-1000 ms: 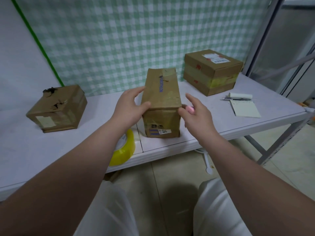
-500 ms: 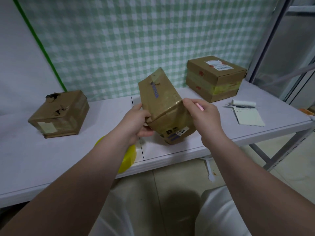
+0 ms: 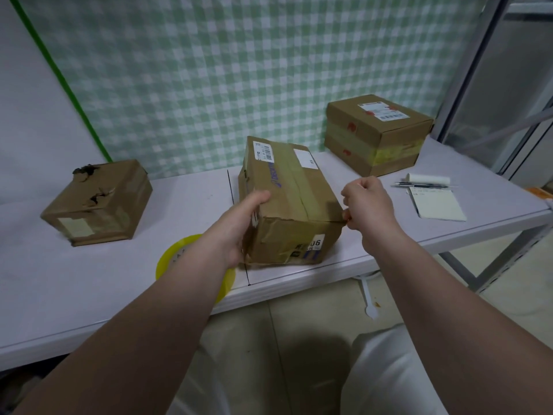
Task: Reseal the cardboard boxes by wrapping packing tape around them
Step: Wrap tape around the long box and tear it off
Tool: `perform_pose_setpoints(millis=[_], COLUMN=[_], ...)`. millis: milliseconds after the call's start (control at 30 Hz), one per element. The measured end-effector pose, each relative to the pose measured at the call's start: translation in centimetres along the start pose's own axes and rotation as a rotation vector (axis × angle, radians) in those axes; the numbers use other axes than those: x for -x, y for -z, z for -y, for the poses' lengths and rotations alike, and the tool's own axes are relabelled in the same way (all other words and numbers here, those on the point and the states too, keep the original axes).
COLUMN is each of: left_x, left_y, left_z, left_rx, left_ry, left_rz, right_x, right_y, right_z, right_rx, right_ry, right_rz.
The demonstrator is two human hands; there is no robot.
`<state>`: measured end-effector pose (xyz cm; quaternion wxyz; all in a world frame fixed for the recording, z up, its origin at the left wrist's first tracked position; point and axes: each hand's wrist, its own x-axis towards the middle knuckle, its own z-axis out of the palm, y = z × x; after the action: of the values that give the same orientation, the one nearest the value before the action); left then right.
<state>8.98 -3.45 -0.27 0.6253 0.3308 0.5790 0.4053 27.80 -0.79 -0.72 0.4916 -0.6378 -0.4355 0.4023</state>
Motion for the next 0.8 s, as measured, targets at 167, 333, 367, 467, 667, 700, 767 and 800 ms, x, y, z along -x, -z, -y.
perform_pose_setpoints(millis=[167, 333, 367, 467, 667, 700, 767, 800], left_x=[-1.3, -2.7, -2.9, -3.7, -4.3, -4.1, -3.9, -3.9], left_y=[0.1, 0.7, 0.9, 1.2, 1.1, 0.9, 1.0, 1.2], left_z=[0.1, 0.4, 0.5, 1.0, 1.6, 1.4, 0.9, 0.5], left_rx=[0.020, 0.025, 0.028, 0.068, 0.183, 0.185, 0.168, 0.154], left_ry=[-0.027, -0.012, -0.007, 0.028, -0.036, -0.059, -0.107, -0.140], left_rz=[-0.060, -0.078, -0.075, -0.034, 0.045, 0.053, 0.058, 0.066], right_x=[-2.4, -4.3, -4.5, -4.0, -1.4, -1.5, -1.6, -1.5], right_y=[0.8, 1.5, 1.5, 1.3, 0.9, 0.9, 0.9, 1.0], right_z=[-2.4, -4.6, -4.8, -4.2, -1.6, -1.5, -1.5, -1.4], right_rx=[0.099, 0.178, 0.201, 0.266, -0.063, -0.078, -0.143, -0.191], right_ry=[-0.125, -0.243, -0.240, -0.141, -0.268, -0.271, -0.262, -0.261], right_rz=[-0.021, 0.032, 0.034, -0.010, 0.478, 0.520, 0.530, 0.512])
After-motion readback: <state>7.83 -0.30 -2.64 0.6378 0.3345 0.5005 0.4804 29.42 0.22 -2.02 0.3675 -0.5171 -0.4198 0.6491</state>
